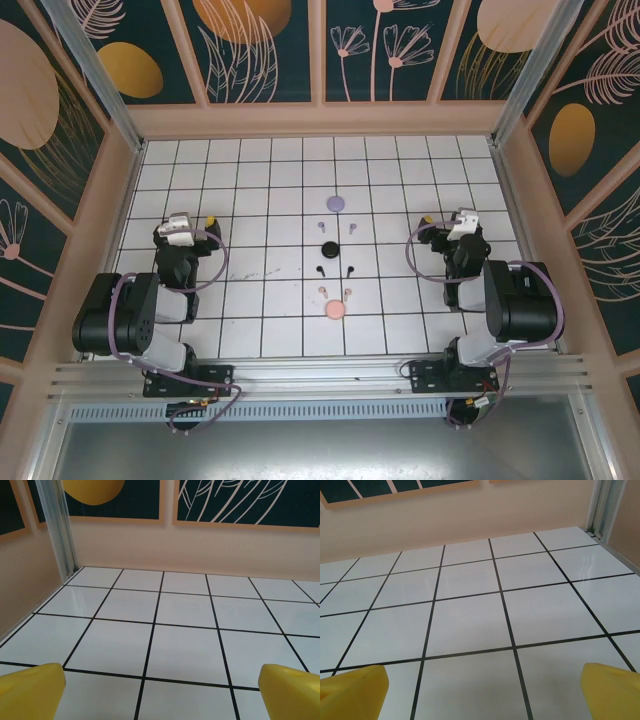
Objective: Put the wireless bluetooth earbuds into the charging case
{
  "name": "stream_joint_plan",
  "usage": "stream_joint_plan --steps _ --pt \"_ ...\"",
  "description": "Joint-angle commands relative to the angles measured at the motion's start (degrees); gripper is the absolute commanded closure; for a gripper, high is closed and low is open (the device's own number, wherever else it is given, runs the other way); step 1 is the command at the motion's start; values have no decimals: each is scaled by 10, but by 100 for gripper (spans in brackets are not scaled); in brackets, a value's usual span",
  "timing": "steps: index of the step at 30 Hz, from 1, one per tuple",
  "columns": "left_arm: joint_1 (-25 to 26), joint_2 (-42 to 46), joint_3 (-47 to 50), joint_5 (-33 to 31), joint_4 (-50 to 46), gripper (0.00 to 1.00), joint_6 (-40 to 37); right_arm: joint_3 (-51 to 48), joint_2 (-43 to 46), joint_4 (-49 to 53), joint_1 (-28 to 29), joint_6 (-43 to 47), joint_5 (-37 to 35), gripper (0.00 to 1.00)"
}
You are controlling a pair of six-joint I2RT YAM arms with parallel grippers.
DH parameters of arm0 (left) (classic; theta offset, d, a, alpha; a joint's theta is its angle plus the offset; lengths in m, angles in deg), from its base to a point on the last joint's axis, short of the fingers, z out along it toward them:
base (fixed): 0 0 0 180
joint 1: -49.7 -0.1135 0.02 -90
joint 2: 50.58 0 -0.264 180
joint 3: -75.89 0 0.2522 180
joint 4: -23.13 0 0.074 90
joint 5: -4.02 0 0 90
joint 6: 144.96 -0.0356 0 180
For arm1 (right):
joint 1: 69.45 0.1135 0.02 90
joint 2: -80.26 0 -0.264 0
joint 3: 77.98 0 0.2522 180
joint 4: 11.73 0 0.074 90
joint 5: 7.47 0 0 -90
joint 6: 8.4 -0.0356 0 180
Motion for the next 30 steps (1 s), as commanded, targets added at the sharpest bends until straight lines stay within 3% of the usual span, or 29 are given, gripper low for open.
stream_joint_plan --steps 1,30 --pt "1 4 -13 8 0 1 -3 9 3 -18 -4 -2 9 1" --pt "-3 -4 -46 -7 -56 1 9 10 2 -16 -8 -5 14 1"
